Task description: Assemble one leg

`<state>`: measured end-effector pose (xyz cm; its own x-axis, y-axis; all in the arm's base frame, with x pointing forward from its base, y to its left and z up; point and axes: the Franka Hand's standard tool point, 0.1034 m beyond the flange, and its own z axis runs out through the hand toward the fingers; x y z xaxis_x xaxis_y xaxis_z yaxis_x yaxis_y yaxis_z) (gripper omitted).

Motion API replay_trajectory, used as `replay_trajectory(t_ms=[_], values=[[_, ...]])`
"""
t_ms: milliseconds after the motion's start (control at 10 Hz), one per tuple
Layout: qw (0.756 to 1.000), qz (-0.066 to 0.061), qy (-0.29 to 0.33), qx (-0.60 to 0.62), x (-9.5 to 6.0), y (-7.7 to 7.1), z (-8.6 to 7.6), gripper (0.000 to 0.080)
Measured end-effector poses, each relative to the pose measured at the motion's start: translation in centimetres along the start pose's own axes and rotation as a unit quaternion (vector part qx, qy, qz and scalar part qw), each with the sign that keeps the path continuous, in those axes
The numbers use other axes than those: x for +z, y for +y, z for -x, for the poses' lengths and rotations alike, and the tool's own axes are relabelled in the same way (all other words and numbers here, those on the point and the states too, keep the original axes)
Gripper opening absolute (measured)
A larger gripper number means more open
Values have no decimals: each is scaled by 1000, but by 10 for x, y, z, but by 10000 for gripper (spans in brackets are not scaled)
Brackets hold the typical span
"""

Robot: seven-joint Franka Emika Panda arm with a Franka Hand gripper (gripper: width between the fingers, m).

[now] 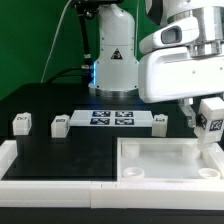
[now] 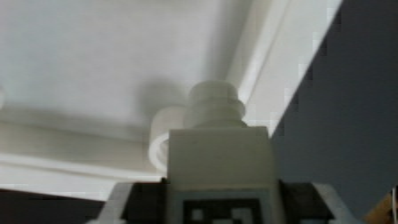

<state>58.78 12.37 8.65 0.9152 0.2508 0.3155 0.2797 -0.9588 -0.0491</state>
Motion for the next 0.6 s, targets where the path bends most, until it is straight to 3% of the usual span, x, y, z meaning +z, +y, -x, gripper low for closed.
replay_trajectory(t_ms=[500,600], values=[[1000,7,28,-2,1,3,-3,289],[997,18,72,-6,0,10,-9,289]])
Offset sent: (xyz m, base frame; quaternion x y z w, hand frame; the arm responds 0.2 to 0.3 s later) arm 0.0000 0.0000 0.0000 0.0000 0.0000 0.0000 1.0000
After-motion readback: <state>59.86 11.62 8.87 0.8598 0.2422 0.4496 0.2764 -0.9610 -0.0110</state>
